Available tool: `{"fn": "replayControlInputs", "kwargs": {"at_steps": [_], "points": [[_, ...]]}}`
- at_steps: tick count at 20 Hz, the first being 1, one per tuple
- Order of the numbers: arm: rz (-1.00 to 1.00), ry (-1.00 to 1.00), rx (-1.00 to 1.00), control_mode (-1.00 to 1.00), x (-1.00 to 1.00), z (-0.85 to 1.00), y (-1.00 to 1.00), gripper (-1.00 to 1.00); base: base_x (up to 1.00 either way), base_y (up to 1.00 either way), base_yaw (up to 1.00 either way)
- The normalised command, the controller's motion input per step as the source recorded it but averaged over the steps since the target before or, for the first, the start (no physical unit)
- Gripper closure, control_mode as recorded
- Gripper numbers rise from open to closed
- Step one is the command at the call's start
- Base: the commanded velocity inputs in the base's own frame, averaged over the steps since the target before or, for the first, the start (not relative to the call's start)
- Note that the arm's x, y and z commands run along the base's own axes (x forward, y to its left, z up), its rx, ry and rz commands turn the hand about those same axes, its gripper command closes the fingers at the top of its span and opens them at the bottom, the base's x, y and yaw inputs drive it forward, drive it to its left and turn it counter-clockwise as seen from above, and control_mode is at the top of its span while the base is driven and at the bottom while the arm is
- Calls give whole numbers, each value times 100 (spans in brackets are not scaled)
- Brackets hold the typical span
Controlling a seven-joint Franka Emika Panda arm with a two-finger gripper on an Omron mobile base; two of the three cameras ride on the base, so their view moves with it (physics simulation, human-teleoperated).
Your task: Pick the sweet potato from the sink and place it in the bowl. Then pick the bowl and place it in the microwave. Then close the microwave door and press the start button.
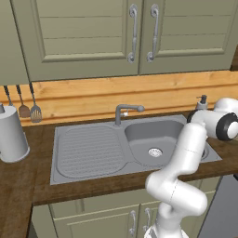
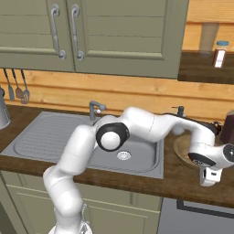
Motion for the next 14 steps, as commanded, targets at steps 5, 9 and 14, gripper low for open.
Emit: {"fn": "replayControlInputs", "kwargs": {"at_steps": [5, 9, 14], "points": [[0, 0, 0, -100, 2, -12, 0, 100, 0, 0, 0], [0, -2, 0, -100, 0, -1, 4, 100, 0, 0, 0], [0, -10, 0, -100, -26, 42, 31, 100, 0, 0, 0]]}}
